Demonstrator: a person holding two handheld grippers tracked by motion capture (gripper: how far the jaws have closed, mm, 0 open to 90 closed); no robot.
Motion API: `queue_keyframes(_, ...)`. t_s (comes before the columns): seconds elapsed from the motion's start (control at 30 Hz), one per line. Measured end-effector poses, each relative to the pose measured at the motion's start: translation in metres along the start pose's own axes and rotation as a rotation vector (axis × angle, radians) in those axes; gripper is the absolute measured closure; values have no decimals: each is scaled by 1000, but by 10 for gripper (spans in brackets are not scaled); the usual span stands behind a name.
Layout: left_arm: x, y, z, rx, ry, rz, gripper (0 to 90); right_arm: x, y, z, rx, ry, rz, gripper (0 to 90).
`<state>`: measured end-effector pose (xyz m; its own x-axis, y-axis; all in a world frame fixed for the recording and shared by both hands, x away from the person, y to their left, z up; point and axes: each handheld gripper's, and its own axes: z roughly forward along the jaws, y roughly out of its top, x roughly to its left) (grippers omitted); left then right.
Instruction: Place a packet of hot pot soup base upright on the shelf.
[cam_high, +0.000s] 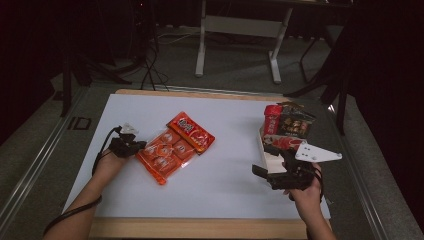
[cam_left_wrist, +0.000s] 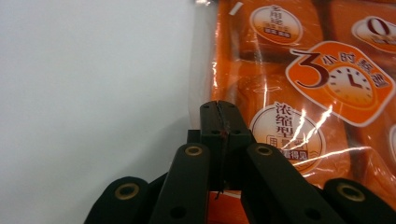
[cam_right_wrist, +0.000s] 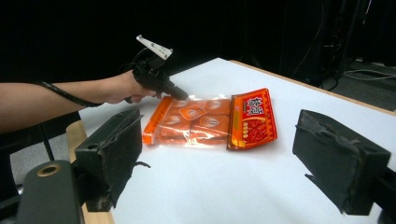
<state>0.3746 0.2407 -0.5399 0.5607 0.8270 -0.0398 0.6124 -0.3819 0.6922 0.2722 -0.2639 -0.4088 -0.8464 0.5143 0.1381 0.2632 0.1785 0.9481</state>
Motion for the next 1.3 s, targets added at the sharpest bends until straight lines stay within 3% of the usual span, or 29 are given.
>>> queue_keyframes(0.13,-8,-3,-3,-2,-23,-8,900,2,1,0,2,4,-1,155)
queue_keyframes(0.43,-25,-3,-7,33,-72,16,900,3,1,-1,-2,5,-4,155)
queue_keyframes(0.77,-54,-2,-8,45,-130,63,900,4,2,1,4,9,-6,155)
queue_keyframes(1.0,-60,-1,-8,43,-168,55,900,5,2,3,10,14,-7,155)
queue_keyframes(1.17,-59,3,-6,44,-155,56,899,5,2,4,11,16,-7,155)
queue_keyframes(1.3,-55,11,-3,14,-115,40,899,5,2,3,11,15,-8,155)
